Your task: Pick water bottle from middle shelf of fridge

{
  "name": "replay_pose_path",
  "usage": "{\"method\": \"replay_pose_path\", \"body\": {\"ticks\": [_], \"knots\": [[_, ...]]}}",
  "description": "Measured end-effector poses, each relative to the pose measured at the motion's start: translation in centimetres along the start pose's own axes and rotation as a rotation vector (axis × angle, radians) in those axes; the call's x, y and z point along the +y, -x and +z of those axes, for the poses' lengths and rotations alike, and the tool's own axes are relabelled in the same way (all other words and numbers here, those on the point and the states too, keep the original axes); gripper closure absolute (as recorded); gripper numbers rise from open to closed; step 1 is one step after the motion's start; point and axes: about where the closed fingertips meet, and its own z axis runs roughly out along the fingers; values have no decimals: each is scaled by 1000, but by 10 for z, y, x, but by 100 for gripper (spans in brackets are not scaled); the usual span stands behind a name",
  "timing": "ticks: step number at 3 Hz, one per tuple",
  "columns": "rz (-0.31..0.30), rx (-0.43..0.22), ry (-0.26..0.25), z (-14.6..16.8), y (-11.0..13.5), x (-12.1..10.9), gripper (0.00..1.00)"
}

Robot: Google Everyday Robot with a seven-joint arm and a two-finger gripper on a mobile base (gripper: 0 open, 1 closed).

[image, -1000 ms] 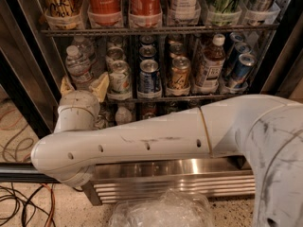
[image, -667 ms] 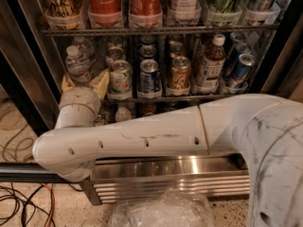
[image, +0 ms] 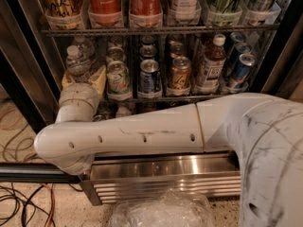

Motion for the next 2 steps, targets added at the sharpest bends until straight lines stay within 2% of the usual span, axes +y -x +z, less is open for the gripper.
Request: {"method": "replay_pose_path", "body": {"ticks": [1, 2], "knots": [[0, 4, 5, 3, -2, 3, 46], [0, 4, 5, 3, -2, 3, 66]]}}
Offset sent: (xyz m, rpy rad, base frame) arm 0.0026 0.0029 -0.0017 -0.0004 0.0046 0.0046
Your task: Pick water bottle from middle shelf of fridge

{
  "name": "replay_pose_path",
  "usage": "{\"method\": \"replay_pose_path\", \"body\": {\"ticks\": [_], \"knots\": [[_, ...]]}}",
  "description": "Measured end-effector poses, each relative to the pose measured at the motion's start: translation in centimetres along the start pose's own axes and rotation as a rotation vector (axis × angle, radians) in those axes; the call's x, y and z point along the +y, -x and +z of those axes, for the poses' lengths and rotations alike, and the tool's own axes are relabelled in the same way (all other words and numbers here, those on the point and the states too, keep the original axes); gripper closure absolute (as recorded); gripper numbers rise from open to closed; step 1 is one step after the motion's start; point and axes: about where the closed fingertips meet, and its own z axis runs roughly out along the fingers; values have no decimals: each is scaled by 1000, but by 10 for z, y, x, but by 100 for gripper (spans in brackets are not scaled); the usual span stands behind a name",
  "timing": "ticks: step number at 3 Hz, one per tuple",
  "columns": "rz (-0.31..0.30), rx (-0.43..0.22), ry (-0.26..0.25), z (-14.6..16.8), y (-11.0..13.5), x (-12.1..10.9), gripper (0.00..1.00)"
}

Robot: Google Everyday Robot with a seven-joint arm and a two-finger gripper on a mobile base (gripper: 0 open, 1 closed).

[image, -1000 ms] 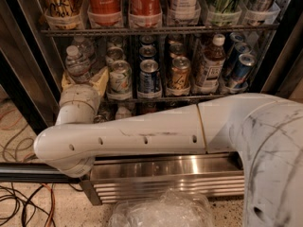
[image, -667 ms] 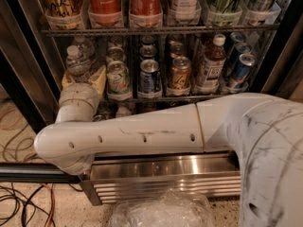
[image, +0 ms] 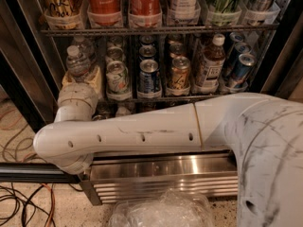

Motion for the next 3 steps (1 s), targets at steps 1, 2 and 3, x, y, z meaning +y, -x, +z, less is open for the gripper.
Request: {"method": "replay_pose_path", "body": {"ticks": [1, 2, 3], "knots": [[0, 0, 0, 0, 0, 0, 90], [-7, 18, 7, -1, 0, -1, 100], [-4, 41, 7, -5, -4, -1, 100]]}}
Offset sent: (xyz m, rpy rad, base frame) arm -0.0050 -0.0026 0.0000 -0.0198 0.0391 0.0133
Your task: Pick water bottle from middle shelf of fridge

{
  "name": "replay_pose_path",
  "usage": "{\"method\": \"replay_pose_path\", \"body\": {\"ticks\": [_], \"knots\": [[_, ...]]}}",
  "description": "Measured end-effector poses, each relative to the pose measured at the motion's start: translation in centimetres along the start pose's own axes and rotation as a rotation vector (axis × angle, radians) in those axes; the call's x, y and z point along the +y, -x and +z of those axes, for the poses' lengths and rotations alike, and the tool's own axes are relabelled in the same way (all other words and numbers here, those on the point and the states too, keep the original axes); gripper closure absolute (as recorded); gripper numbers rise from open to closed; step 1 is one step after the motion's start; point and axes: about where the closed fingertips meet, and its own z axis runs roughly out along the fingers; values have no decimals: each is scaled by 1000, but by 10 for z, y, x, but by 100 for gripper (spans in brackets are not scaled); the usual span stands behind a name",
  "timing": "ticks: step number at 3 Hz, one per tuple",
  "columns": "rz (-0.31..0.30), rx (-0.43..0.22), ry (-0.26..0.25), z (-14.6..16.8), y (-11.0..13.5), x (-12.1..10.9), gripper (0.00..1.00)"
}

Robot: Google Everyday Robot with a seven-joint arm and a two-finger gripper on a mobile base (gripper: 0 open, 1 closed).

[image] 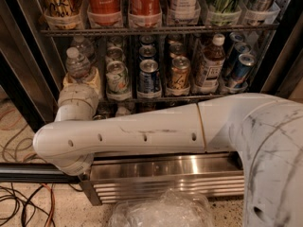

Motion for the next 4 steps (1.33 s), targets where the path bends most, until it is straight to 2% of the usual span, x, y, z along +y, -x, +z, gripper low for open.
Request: {"method": "replay_pose_path", "body": {"ticks": [1, 4], "knots": [[-1, -1, -1, 2, 1, 0, 100], [-24, -62, -1, 0, 34, 0, 100]]}}
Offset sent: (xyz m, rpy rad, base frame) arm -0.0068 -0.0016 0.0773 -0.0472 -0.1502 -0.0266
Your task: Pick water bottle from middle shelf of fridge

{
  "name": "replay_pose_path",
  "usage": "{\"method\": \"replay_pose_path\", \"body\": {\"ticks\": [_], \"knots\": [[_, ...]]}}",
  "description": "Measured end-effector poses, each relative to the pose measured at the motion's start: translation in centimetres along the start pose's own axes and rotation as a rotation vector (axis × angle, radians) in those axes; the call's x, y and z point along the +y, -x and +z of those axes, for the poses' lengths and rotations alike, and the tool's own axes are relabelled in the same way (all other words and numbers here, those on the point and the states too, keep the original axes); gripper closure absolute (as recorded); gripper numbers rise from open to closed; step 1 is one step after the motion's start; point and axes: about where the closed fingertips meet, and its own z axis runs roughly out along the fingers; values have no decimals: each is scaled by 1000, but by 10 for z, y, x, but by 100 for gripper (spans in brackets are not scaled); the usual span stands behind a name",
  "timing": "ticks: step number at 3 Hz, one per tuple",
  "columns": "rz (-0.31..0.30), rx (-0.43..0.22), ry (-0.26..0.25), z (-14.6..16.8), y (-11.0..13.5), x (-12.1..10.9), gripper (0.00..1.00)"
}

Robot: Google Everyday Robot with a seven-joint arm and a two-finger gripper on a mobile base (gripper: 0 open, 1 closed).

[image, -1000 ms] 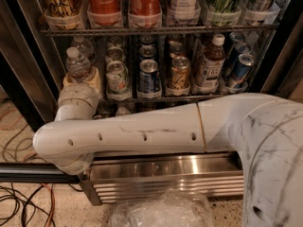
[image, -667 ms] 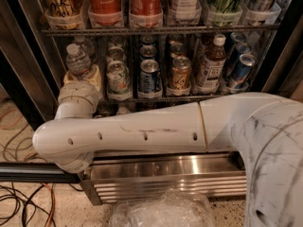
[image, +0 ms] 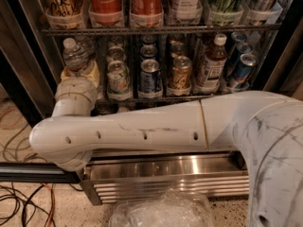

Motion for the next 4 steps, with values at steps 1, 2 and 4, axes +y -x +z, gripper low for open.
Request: {"method": "replay_pose_path", "body": {"ticks": [1, 2, 4], "knots": [[0, 1, 6, -5, 4, 0, 100], [7, 1, 12, -11, 6, 0, 100], [7, 21, 85, -42, 14, -5, 100]]}}
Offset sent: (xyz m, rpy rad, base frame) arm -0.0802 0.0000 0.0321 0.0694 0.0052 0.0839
